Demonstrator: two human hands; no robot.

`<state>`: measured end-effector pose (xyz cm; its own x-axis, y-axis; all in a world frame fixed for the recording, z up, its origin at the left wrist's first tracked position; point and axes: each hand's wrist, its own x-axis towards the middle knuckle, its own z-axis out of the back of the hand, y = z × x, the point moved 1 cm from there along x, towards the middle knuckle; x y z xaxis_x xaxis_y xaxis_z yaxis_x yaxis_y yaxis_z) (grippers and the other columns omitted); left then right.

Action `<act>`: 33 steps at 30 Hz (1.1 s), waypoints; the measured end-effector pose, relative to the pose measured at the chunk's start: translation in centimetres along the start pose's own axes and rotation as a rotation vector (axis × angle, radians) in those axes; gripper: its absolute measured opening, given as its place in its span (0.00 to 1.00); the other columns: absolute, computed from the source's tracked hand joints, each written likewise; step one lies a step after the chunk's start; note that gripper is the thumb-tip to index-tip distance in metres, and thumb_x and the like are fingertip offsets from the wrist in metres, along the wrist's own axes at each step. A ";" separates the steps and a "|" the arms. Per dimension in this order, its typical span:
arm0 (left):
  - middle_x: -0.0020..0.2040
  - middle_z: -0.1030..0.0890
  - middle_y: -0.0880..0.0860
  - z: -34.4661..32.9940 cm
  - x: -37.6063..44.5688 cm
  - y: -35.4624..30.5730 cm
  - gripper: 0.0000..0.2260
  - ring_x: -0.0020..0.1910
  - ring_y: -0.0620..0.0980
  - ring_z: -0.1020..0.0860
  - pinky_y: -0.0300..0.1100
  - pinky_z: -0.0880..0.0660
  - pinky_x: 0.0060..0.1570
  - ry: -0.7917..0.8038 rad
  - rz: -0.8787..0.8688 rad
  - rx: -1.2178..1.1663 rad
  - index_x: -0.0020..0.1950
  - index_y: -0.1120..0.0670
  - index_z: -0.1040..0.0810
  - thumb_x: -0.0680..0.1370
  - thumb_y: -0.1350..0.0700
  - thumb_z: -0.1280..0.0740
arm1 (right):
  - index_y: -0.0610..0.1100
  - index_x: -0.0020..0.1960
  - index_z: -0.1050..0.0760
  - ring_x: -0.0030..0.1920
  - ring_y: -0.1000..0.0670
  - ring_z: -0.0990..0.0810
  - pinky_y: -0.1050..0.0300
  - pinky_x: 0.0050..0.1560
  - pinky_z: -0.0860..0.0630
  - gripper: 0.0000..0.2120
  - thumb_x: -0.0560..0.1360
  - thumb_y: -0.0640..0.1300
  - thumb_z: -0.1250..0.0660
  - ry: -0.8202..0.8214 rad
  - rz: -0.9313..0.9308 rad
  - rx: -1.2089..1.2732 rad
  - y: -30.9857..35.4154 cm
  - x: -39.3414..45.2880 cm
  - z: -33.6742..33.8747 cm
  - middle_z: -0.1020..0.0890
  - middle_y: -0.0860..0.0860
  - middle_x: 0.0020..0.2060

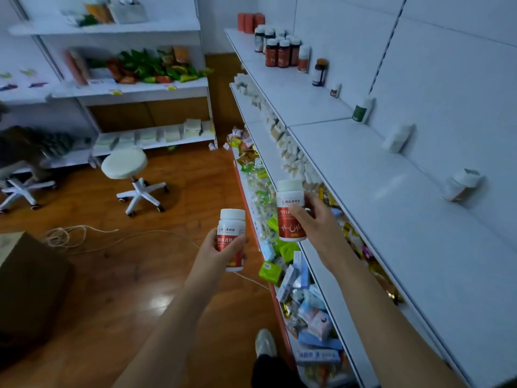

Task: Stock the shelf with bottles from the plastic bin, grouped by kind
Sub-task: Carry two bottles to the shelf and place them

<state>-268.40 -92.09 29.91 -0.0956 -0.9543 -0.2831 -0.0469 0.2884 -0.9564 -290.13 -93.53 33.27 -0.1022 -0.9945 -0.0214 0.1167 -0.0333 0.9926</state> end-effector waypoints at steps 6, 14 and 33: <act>0.50 0.16 0.51 -1.1 12.5 -4.2 0.16 0.48 0.51 0.16 0.49 0.18 0.49 0.023 -0.042 0.073 0.57 0.42 0.24 0.71 0.45 0.27 | 0.54 0.61 0.26 0.50 0.54 0.18 0.63 0.45 0.23 0.18 0.72 0.54 0.30 -0.092 0.028 0.042 0.8 12.8 0.2 0.18 0.53 0.51; 0.45 0.16 0.44 -1.8 27.3 -10.8 0.07 0.43 0.40 0.18 0.32 0.24 0.38 0.023 -0.078 0.132 0.52 0.40 0.23 0.77 0.50 0.30 | 0.50 0.64 0.27 0.53 0.51 0.18 0.62 0.46 0.24 0.15 0.78 0.47 0.32 -0.148 0.029 0.026 3.6 29.2 1.0 0.19 0.51 0.52; 0.53 0.22 0.41 8.0 61.0 -23.5 0.19 0.51 0.43 0.22 0.34 0.27 0.45 0.276 -0.112 0.209 0.66 0.44 0.31 0.77 0.51 0.30 | 0.50 0.66 0.27 0.56 0.50 0.19 0.50 0.56 0.20 0.18 0.78 0.48 0.31 -0.435 0.006 -0.078 6.9 59.2 -8.1 0.19 0.51 0.56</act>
<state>-265.17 -157.69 34.59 -0.3679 -0.9136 -0.1731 0.1297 0.1340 -0.9825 -287.39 -153.44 37.88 -0.5059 -0.8609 0.0536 0.1913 -0.0514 0.9802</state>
